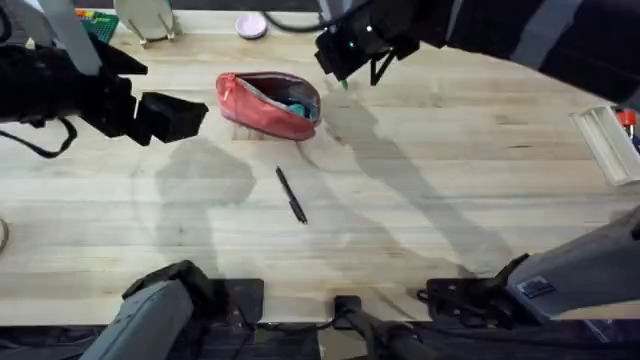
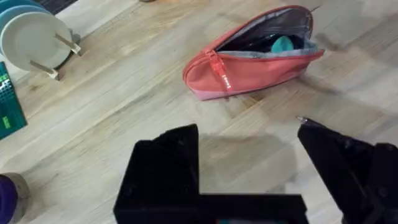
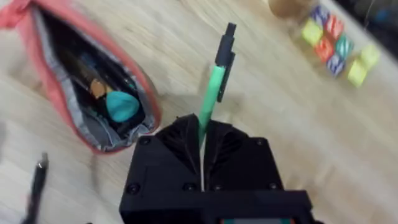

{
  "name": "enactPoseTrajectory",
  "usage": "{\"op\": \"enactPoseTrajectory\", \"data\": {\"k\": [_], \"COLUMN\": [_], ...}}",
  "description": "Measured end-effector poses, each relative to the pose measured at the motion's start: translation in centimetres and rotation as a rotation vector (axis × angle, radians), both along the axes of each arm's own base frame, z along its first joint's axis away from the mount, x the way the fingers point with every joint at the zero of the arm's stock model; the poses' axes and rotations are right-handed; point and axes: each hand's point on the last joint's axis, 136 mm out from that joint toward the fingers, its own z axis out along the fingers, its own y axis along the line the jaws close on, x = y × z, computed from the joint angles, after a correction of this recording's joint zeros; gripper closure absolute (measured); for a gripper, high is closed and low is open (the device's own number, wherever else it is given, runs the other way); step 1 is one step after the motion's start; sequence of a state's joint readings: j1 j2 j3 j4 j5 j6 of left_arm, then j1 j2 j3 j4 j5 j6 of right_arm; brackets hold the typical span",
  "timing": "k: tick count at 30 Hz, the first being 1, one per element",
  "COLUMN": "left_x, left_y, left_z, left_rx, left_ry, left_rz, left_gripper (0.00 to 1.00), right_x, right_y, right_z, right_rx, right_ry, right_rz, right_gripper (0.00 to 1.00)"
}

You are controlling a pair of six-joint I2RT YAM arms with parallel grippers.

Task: Unzip the bag, pick up the pens from the table one at a time and place them inside, then zip the bag closed.

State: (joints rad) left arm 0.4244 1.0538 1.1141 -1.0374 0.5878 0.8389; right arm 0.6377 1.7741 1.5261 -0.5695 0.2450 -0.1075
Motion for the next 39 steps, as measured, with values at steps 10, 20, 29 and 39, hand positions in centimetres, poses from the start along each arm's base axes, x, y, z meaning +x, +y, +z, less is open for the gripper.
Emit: {"op": "enactPoseTrajectory", "data": {"k": [10, 20, 29, 39], "left_x": [0.0, 0.0, 0.0, 0.0], "left_y": [0.0, 0.0, 0.0, 0.0], "left_z": [0.0, 0.0, 0.0, 0.0], "left_rx": [0.0, 0.0, 0.0, 0.0], "left_ry": [0.0, 0.0, 0.0, 0.0], "left_rz": [0.0, 0.0, 0.0, 0.0], "left_gripper": [0.007, 0.008, 0.006, 0.007], "right_x": [-2.7, -4.6, -4.3, -2.7], "right_y": [4.4, 6.5, 7.1, 8.3], "right_z": [-0.1, 0.2, -1.8, -5.5], "right_rx": [-0.074, -0.039, -0.045, -0.048], "right_ry": [-0.022, -0.039, -0.009, 0.006], "right_rz": [0.502, 0.727, 0.755, 0.757], "right_gripper": [0.97, 0.97, 0.97, 0.97]}}
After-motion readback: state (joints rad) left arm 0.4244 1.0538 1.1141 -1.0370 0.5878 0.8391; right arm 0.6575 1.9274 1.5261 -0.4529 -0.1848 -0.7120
